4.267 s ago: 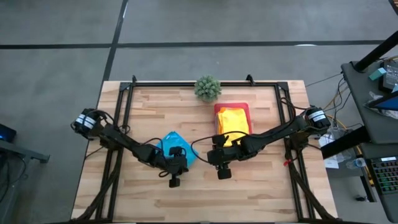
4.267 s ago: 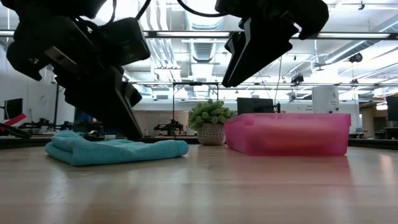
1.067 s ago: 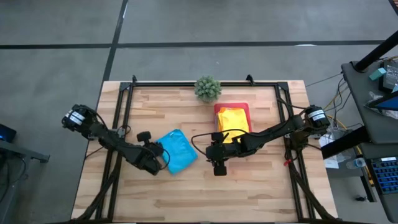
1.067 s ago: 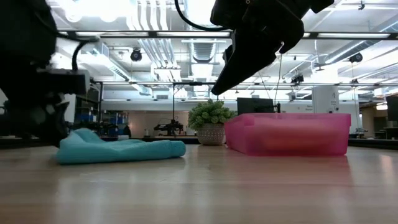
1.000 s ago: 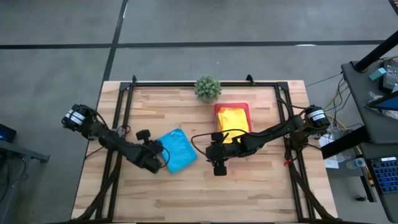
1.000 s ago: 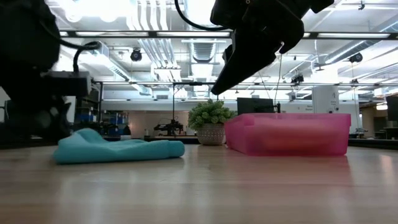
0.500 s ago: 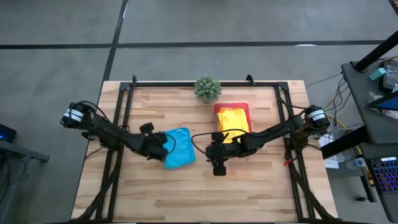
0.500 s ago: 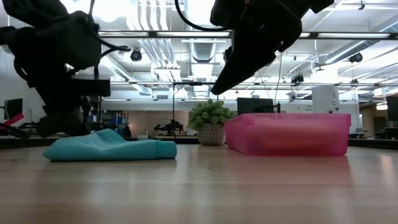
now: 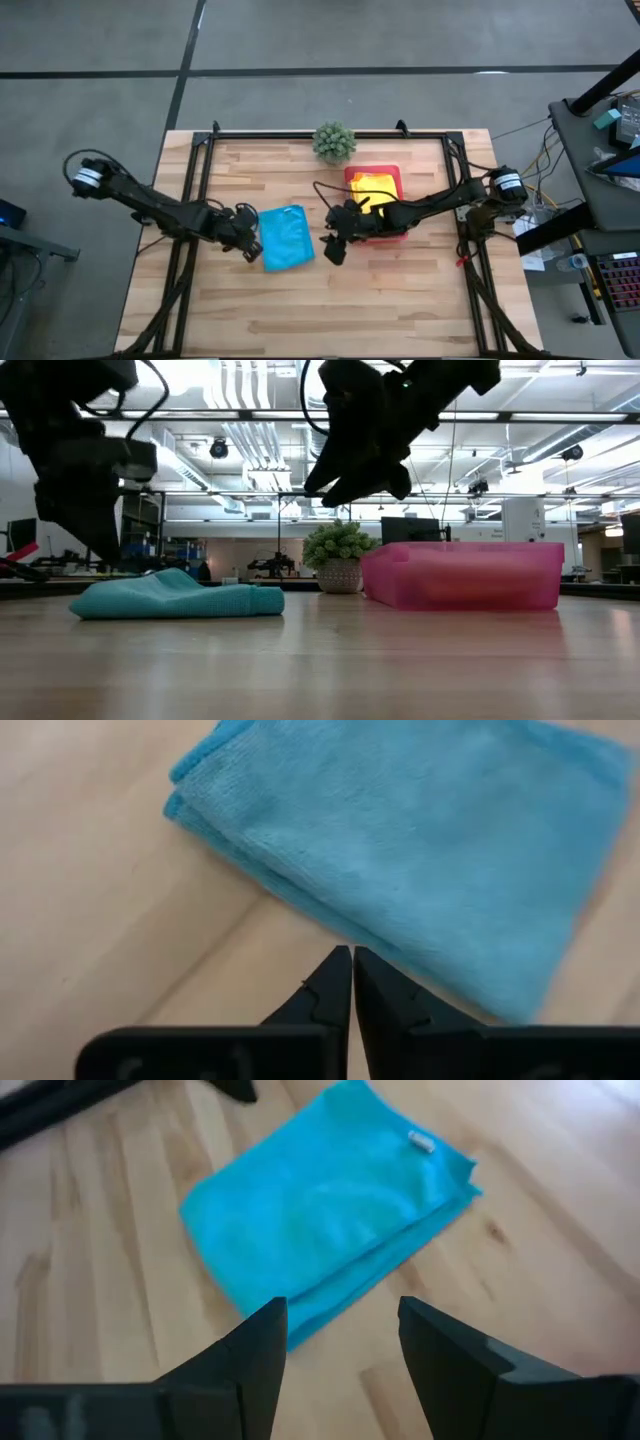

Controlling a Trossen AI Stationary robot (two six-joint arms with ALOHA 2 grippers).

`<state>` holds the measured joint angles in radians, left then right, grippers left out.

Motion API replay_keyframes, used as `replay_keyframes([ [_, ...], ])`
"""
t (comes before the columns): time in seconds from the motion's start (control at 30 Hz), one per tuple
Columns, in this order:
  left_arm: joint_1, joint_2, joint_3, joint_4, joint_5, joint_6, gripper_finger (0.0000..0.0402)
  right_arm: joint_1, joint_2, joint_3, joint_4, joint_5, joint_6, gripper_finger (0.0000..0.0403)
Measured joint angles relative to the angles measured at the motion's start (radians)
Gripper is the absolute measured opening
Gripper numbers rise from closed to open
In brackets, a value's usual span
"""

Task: Fold microfiber towels
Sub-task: Put the blue towel into the red bin

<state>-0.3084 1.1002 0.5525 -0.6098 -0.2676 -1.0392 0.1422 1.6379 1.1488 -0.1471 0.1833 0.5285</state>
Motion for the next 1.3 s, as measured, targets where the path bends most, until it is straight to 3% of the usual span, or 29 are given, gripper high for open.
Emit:
replay_keyframes([
  [0.17,-0.009,-0.059,-0.021,0.049,0.003,-0.029,0.0002,-0.022,0.000,0.023,0.004,0.000,-0.010,0.0183],
  [0.33,-0.009,-0.066,-0.086,0.267,0.055,-0.029,0.0015,-0.025,0.000,0.025,0.004,0.027,-0.013,0.0183],
  [0.5,-0.009,-0.052,-0.141,0.307,0.123,-0.122,0.0069,-0.026,0.000,0.025,0.029,0.129,-0.004,0.0185],
  [0.67,-0.009,-0.049,-0.162,0.303,0.145,-0.153,0.0141,-0.050,0.000,0.025,0.047,0.107,0.113,0.0210],
  [0.87,-0.007,-0.040,-0.184,0.311,0.065,-0.194,0.0204,-0.078,0.000,0.025,0.052,0.071,0.163,0.0246],
  [1.3,-0.006,-0.023,-0.232,0.339,0.008,-0.288,0.0217,-0.078,0.024,0.096,0.056,0.063,0.172,0.0260],
])
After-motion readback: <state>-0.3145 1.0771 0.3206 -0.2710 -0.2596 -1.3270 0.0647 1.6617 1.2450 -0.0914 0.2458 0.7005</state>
